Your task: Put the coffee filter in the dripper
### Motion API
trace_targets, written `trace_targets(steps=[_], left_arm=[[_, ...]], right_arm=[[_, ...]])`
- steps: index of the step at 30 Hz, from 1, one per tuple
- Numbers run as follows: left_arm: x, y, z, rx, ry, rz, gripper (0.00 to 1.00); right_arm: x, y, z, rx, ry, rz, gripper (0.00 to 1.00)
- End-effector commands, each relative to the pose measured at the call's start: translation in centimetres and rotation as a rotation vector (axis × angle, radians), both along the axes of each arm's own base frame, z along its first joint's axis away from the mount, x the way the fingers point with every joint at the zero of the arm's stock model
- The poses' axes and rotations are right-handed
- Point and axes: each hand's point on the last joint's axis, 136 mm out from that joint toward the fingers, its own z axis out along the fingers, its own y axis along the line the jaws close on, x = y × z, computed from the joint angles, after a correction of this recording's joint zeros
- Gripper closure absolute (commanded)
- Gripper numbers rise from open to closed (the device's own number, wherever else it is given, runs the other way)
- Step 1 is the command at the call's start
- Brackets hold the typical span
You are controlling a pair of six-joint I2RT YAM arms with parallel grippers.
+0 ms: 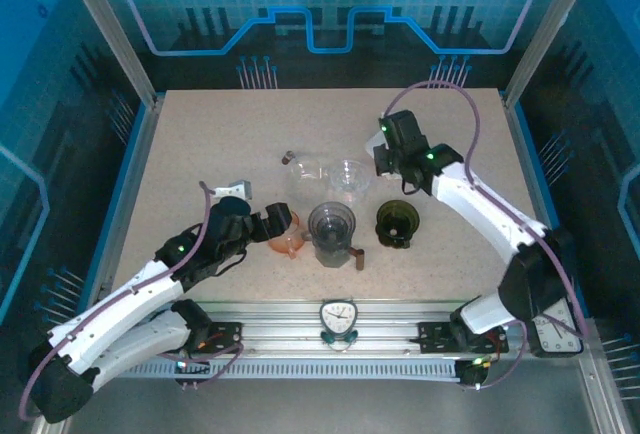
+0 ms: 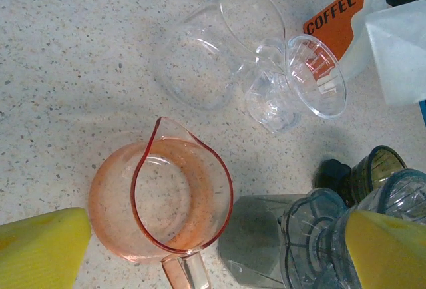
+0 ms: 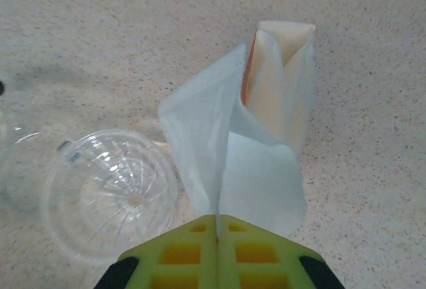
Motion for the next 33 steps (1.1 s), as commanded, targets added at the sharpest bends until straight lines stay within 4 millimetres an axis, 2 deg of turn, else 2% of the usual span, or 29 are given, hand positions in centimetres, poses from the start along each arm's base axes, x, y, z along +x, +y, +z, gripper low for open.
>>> trace_targets(steps=[1, 5, 9, 12, 17, 23, 33], left_arm=[[-0.4, -0.1, 0.5, -0.006, 0.019, -0.023, 0.01], [-0.9, -0.2, 0.4, -0.001, 0.044, -0.04, 0.01], [-1.4, -0.2, 0.0, 0.007, 0.074, -0.052, 0.01], [-1.7, -0.2, -0.2, 0.01, 0.09, -0.056, 0.01], [-1.7, -0.5, -0.5, 0.022, 0.114, -0.076, 0.01], [-1.5, -0.8, -0.9, 0.064, 0.148, -0.095, 0.01], [-1.0, -1.9, -1.4, 0.077, 0.185, -0.145, 0.01]], right_arm=[[-4.2, -0.2, 1.8, 0.013, 0.003, 0.052, 1.0], [-8.3, 0.5, 4.3, 0.056, -0.01, 0.151, 1.0], [-12.7, 2.1, 6.1, 0.109, 0.031, 0.291, 1.0], [-15.5, 2.9, 6.5, 0.102, 0.089, 0.369, 1.0], [-18.5, 4.3, 6.8, 0.103, 0.148, 0.445, 1.0], [-19.5, 6.1, 7.1, 0.075, 0.21, 0.501, 1.0], [-19.2, 8.1, 5.9, -0.066, 0.364, 0.54, 1.0]])
